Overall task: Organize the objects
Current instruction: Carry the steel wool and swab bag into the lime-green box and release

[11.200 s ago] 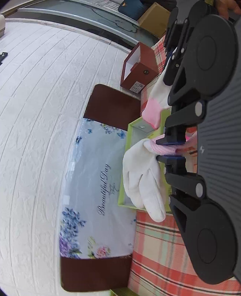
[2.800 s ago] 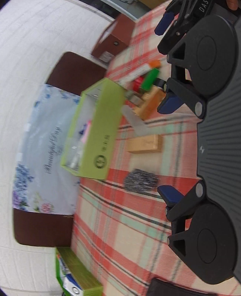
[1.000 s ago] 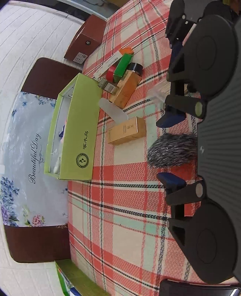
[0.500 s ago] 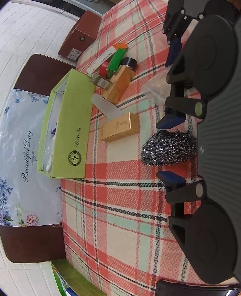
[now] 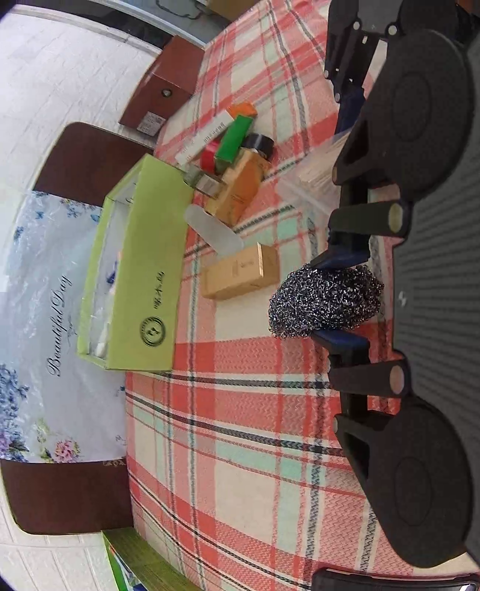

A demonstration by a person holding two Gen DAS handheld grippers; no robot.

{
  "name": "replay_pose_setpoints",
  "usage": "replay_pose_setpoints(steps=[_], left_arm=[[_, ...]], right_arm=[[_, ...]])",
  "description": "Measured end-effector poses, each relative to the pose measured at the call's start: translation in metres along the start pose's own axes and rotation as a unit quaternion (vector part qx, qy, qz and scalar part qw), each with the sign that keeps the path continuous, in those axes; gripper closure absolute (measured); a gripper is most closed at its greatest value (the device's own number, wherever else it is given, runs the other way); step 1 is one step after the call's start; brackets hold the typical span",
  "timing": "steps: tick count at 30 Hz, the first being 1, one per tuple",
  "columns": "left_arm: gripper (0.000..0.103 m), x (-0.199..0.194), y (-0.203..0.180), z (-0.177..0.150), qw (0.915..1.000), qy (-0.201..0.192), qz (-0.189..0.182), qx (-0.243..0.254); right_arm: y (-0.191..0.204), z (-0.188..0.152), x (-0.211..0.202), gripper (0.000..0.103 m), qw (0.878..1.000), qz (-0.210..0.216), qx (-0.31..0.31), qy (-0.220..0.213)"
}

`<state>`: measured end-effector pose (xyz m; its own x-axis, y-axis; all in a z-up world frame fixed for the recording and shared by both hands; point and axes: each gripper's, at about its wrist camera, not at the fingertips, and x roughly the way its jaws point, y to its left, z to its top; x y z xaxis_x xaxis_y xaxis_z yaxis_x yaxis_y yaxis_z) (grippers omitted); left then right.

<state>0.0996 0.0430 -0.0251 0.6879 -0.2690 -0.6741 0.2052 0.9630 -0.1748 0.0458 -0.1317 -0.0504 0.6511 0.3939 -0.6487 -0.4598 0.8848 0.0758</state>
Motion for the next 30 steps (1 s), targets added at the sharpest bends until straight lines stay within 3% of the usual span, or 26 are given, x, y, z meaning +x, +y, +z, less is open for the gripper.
replay_pose_setpoints(steps=[7, 13, 17, 23, 30], left_arm=[[0.068, -0.028, -0.015, 0.041, 0.9974, -0.061, -0.036, 0.013], [0.068, -0.039, -0.037, 0.090, 0.9908, -0.112, -0.068, 0.033], [0.068, -0.036, -0.052, 0.121, 0.9867, -0.140, -0.069, 0.046], [0.068, -0.013, -0.063, 0.165, 0.9857, -0.147, -0.071, 0.042], [0.068, 0.049, -0.067, 0.200, 0.9907, -0.116, -0.054, 0.047]], right_arm=[[-0.007, 0.029, -0.031, 0.081, 0.998, 0.006, -0.002, -0.058], [-0.023, 0.073, -0.049, 0.081, 0.992, -0.023, -0.024, -0.119], [-0.042, 0.100, -0.051, 0.081, 0.988, -0.048, -0.021, -0.146], [-0.073, 0.137, -0.037, 0.081, 0.982, -0.090, -0.014, -0.168], [-0.091, 0.164, 0.018, 0.081, 0.979, -0.137, -0.028, -0.150]])
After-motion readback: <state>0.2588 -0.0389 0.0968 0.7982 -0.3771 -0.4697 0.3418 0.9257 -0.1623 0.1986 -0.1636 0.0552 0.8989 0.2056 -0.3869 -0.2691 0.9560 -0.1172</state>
